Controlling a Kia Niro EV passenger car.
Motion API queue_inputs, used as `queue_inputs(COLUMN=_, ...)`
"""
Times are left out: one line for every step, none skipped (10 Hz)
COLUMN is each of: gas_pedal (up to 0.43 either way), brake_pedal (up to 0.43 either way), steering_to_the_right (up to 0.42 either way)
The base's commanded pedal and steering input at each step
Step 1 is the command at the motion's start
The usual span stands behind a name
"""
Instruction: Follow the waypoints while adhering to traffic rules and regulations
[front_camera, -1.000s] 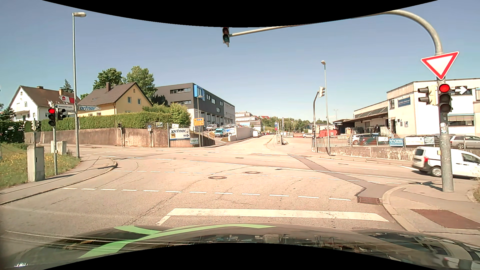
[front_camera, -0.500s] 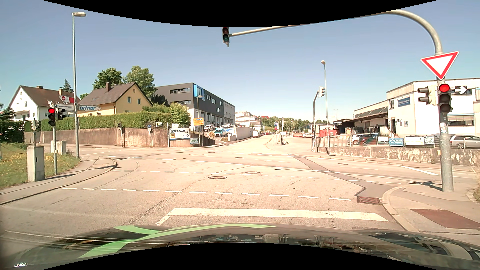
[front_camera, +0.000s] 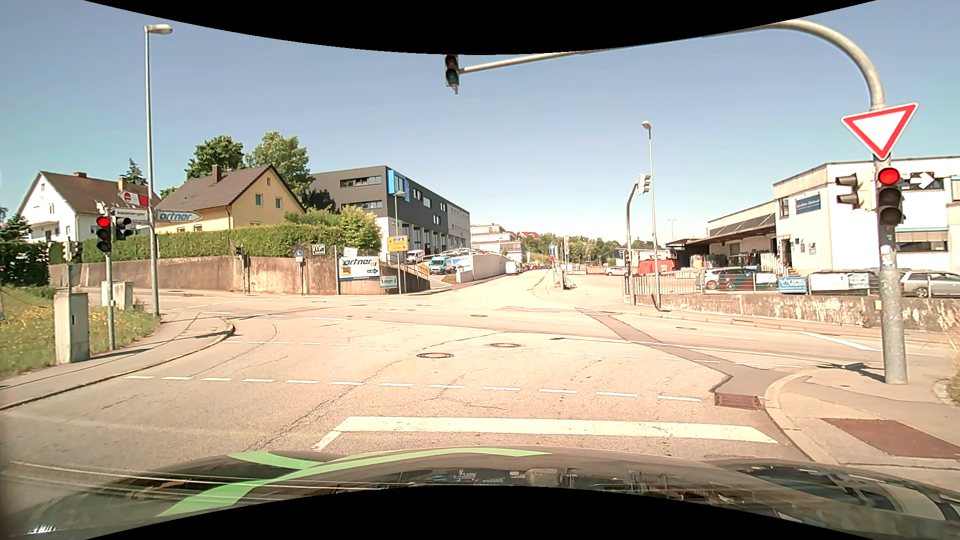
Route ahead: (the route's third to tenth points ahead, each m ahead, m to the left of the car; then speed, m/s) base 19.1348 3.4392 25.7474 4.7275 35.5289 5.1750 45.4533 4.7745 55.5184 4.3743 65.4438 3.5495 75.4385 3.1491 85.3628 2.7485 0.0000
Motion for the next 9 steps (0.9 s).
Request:
queue_inputs(gas_pedal=0.000, brake_pedal=0.500, steering_to_the_right=0.036)
queue_inputs(gas_pedal=0.000, brake_pedal=0.494, steering_to_the_right=0.036)
queue_inputs(gas_pedal=0.000, brake_pedal=0.500, steering_to_the_right=0.036)
queue_inputs(gas_pedal=0.000, brake_pedal=0.500, steering_to_the_right=0.036)
queue_inputs(gas_pedal=0.000, brake_pedal=0.494, steering_to_the_right=0.036)
queue_inputs(gas_pedal=0.000, brake_pedal=0.500, steering_to_the_right=0.036)
queue_inputs(gas_pedal=0.000, brake_pedal=0.500, steering_to_the_right=0.036)
queue_inputs(gas_pedal=0.000, brake_pedal=0.500, steering_to_the_right=0.036)
queue_inputs(gas_pedal=0.000, brake_pedal=0.500, steering_to_the_right=0.036)
